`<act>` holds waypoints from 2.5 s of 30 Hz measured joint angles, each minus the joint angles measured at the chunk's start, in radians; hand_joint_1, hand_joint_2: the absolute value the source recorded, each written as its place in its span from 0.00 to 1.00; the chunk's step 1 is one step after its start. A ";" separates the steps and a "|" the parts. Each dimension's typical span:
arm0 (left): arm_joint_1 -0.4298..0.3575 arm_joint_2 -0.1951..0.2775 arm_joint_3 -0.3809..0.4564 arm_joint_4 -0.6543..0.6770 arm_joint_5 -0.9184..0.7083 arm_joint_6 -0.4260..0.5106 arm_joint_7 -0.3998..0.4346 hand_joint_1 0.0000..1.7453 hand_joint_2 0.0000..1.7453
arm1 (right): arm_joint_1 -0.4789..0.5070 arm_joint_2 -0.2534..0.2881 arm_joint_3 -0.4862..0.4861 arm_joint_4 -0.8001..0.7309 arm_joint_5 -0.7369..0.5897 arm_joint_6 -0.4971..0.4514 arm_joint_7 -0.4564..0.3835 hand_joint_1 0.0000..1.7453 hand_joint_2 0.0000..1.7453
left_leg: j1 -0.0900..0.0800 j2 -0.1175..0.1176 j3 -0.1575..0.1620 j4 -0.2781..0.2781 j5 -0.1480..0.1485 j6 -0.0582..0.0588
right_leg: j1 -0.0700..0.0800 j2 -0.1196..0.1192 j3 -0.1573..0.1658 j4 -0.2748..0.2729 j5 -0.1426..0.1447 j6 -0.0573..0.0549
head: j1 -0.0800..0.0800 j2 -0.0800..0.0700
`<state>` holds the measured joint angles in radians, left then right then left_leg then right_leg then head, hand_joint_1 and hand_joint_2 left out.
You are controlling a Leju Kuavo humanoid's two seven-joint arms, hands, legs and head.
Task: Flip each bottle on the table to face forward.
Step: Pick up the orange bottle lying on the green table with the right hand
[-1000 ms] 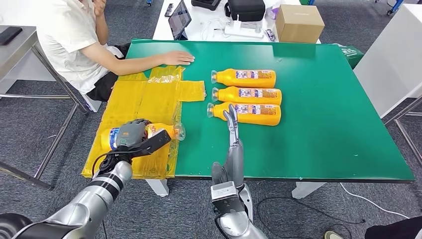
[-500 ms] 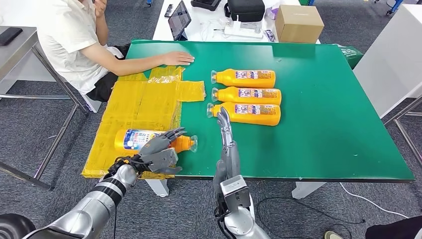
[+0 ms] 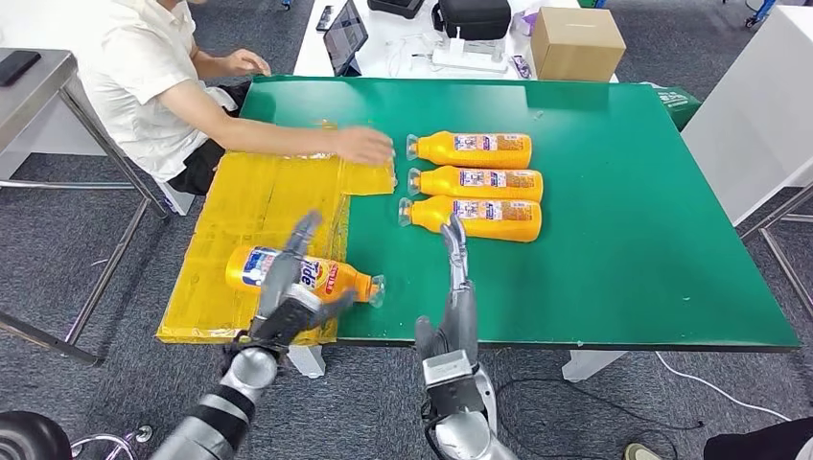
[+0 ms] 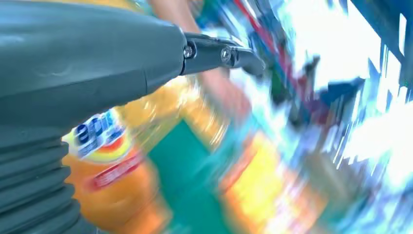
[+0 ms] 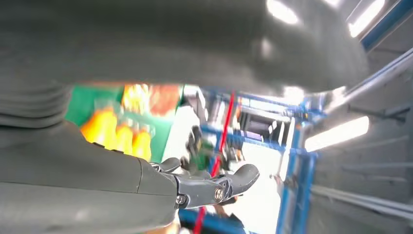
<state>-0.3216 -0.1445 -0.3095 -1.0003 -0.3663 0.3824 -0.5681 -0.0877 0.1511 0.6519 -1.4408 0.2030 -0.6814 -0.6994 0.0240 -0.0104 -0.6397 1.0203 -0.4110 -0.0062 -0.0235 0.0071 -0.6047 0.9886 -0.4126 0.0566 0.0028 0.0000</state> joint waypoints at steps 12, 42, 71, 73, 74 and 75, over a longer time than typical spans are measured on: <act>0.091 -0.077 0.044 -0.183 0.310 0.080 0.057 0.00 1.00 | 0.056 0.034 -0.080 -0.034 0.091 -0.018 0.000 0.00 1.00 | 0.000 0.000 0.000 0.000 0.000 0.000 | 0.000 0.000 0.000 0.000 0.000 0.000 | 0.000 0.000; 0.315 -0.022 -0.227 -0.326 0.269 0.102 0.023 0.00 1.00 | -0.120 -0.078 -0.593 0.487 0.959 -0.020 0.071 0.00 1.00 | 0.000 0.000 -0.002 0.000 0.000 0.000 | 0.000 -0.001 -0.001 -0.001 0.000 0.000 | 0.001 0.000; 0.353 -0.013 -0.228 -0.392 0.217 0.118 0.049 0.00 1.00 | -0.134 -0.187 -0.459 0.493 1.274 -0.021 0.582 0.00 1.00 | -0.001 0.000 -0.002 0.000 0.000 0.001 | 0.000 -0.001 -0.001 -0.001 0.000 0.000 | 0.001 0.000; 0.355 -0.013 -0.228 -0.395 0.213 0.121 0.049 0.00 1.00 | -0.134 -0.190 -0.457 0.476 1.298 -0.021 0.617 0.00 1.00 | 0.000 0.000 -0.002 0.000 0.000 0.001 | 0.000 -0.001 -0.001 -0.001 0.000 0.000 | 0.001 0.000; 0.356 -0.013 -0.228 -0.397 0.212 0.121 0.049 0.00 1.00 | -0.134 -0.192 -0.456 0.469 1.306 -0.021 0.631 0.00 1.00 | -0.001 0.000 -0.002 0.000 0.000 0.001 | 0.000 -0.001 0.000 -0.001 0.000 0.000 | 0.001 0.000; 0.356 -0.013 -0.228 -0.398 0.210 0.122 0.049 0.00 1.00 | -0.134 -0.195 -0.455 0.462 1.312 -0.021 0.641 0.00 1.00 | -0.001 0.000 -0.002 0.000 0.000 0.001 | 0.000 -0.001 0.000 -0.001 0.000 0.000 | 0.001 0.000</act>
<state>0.0348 -0.1572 -0.5371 -1.3986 -0.1562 0.5047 -0.5188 -0.2221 -0.0442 0.1967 -0.9793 1.5146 -0.7026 -0.0582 0.0234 -0.0108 -0.6414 1.0205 -0.4114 -0.0056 -0.0237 0.0063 -0.6052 0.9879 -0.4125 0.0569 0.0035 0.0000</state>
